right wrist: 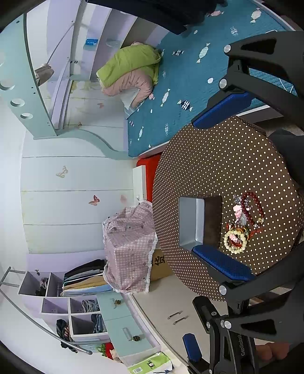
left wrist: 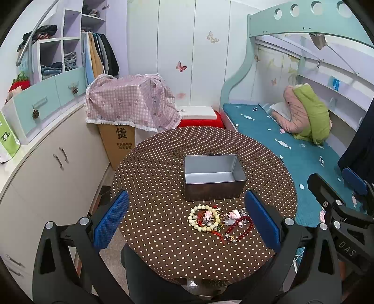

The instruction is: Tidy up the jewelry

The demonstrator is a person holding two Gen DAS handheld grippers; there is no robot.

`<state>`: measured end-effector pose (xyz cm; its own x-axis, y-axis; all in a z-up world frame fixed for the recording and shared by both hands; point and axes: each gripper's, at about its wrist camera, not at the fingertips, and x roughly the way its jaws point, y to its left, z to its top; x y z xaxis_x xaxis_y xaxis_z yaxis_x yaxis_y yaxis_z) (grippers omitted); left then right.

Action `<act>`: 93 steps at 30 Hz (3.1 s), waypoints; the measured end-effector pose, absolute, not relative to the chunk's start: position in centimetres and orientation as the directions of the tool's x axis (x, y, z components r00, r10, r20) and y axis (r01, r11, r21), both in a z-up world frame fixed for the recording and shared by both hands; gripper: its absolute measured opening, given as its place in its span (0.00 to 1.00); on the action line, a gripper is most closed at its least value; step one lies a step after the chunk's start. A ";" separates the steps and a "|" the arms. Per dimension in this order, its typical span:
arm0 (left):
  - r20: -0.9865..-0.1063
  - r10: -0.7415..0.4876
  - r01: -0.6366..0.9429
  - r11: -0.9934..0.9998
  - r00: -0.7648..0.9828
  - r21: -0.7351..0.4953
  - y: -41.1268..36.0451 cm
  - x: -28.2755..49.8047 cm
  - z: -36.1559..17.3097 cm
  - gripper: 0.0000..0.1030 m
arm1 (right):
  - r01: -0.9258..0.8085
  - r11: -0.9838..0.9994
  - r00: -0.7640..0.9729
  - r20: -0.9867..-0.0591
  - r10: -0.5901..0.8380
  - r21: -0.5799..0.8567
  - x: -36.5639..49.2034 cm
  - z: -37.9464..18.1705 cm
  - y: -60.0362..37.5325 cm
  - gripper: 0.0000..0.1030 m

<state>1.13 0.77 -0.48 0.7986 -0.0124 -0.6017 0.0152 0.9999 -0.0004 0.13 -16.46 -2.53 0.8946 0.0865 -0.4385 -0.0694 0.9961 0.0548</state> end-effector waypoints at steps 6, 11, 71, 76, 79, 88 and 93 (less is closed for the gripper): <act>-0.617 -0.015 0.016 1.000 0.787 -0.003 0.7 1.5 -1.0 0.95 | -0.068 0.996 0.885 -0.458 0.085 0.053 0.5 -2.8 -16.5 0.93; -0.637 -0.019 0.018 1.000 0.770 -0.008 0.7 2.1 -1.7 0.95 | -0.069 0.996 0.875 -0.476 0.088 0.058 0.8 -3.1 -16.4 0.93; -0.927 0.011 0.033 0.999 0.375 0.026 1.3 19.2 -17.9 0.49 | -0.186 0.980 0.583 -0.795 0.168 0.071 10.7 -16.5 -17.0 0.07; -0.917 0.003 0.084 0.996 0.398 0.040 0.8 18.9 -17.6 0.10 | -0.191 0.979 0.607 -0.774 0.180 0.078 10.4 -15.4 -17.2 0.07; -0.916 -0.021 0.067 0.998 0.401 0.007 1.8 17.6 -17.8 0.09 | -0.195 0.977 0.622 -0.759 0.190 0.084 10.3 -14.6 -17.2 0.07; -0.856 -0.226 0.099 0.974 0.465 -0.203 4.4 15.5 -13.8 0.09 | -0.216 0.971 0.657 -0.720 0.225 0.107 9.8 -12.6 -17.2 0.07; -0.812 -0.298 0.159 0.955 0.502 -0.252 4.5 14.3 -10.8 0.09 | -0.232 0.967 0.689 -0.683 0.241 0.107 9.7 -10.9 -17.1 0.07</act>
